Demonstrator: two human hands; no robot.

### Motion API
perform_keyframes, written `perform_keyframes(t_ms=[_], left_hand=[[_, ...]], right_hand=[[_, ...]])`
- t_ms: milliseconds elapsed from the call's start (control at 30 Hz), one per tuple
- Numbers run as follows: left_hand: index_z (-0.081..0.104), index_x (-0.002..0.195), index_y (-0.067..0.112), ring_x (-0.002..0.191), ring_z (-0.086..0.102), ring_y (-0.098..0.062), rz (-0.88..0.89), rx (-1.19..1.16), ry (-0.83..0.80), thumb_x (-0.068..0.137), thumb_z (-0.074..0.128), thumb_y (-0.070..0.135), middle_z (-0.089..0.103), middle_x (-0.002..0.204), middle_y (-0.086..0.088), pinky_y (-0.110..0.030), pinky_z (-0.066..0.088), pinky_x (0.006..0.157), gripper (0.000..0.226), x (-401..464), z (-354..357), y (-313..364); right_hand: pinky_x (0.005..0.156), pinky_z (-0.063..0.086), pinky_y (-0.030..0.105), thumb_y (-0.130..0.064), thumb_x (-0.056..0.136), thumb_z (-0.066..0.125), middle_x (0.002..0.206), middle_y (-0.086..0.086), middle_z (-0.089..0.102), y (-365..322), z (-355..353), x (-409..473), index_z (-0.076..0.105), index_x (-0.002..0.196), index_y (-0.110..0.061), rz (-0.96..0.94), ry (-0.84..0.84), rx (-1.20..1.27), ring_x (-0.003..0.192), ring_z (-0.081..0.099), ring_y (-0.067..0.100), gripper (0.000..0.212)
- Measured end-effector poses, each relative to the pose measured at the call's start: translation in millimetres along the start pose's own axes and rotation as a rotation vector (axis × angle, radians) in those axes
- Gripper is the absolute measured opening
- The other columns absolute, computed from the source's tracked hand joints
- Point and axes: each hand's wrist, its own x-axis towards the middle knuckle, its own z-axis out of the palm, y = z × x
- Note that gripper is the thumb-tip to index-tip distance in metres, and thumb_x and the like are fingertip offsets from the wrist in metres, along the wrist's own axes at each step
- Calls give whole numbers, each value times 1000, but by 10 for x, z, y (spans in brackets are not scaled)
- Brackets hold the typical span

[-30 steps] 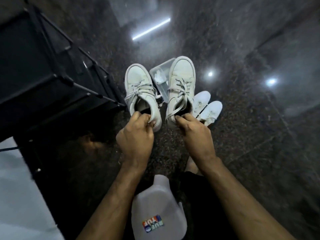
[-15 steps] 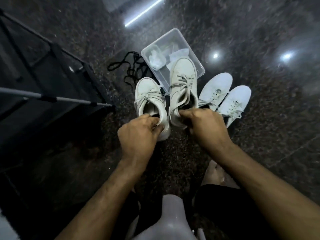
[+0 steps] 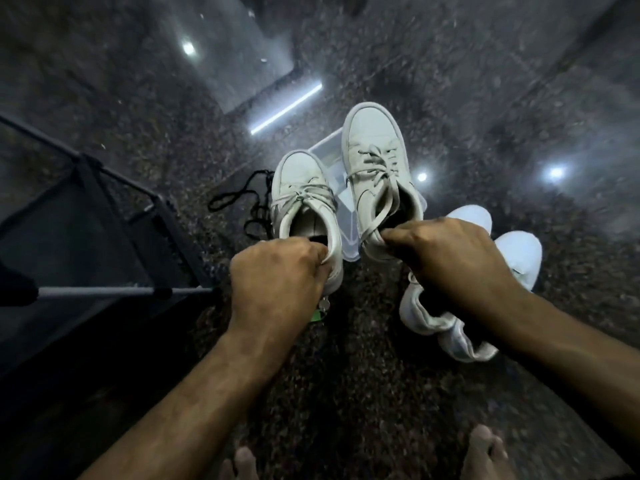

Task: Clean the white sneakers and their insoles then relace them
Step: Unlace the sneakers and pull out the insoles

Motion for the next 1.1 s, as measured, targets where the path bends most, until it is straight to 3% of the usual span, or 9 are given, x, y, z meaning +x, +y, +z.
perform_keyframes(t_ms=[167,333,400,467,600,667,767,900,1100], left_hand=[[69,60,24,48,58,-21,15,51,9,72,81,45,60,53,5,-21,25,50,27,-99,64,-5],[65,56,20,44,56,-25,159,115,-30,65,89,27,58,48,0,-43,56,79,26,-515,76,-1],[63,53,19,42,55,-24,163,142,-74,61,90,27,56,46,-1,-35,53,70,29,-584,-26,2],[63,52,18,41,55,-24,144,176,-92,60,88,36,55,44,-1,-23,33,53,32,-574,-130,23],[69,59,18,44,59,-26,153,202,-3,69,83,46,58,48,-3,-22,22,51,33,-604,-265,86],[75,74,22,59,65,-25,144,202,-6,77,76,51,65,61,-2,-25,27,54,29,-661,-359,122],[75,91,25,83,68,-25,83,178,-11,82,69,57,71,83,-2,-28,32,61,34,-747,-425,149],[73,92,20,88,69,-29,90,169,-58,82,69,49,73,90,-6,-31,37,62,31,-894,-336,271],[67,53,15,41,61,-23,137,258,-169,45,89,41,60,47,-2,-17,26,45,35,-1458,-291,537]], right_hand=[[57,42,31,-27,81,29,96,-8,67,10,139,-141,62,113,-31,-117,51,-47,82,62,22,46],[44,31,30,-13,71,51,67,-7,54,4,343,-455,58,84,-24,-140,36,-76,56,52,22,18],[48,43,34,-18,80,57,72,-8,58,-44,354,-545,56,88,-28,-141,-26,-106,61,56,23,13],[57,48,33,-24,87,57,77,-9,61,-98,314,-582,55,95,-32,-151,-75,-182,68,58,22,11],[49,20,25,-33,88,62,51,-6,25,-359,123,-647,57,81,-28,-145,18,-258,50,39,19,10],[51,22,27,-37,88,63,50,-6,17,-465,25,-699,60,79,-29,-160,20,-268,48,34,19,13],[48,25,27,-35,92,55,55,-5,32,-610,-37,-781,63,89,-29,-154,18,-291,54,43,21,10],[50,35,30,-27,89,52,59,-4,31,-799,35,-883,62,85,-20,-140,-25,-276,59,48,25,13],[54,35,31,-21,88,55,78,3,66,-973,467,-1230,67,91,-15,-189,-64,-307,73,69,31,14]])
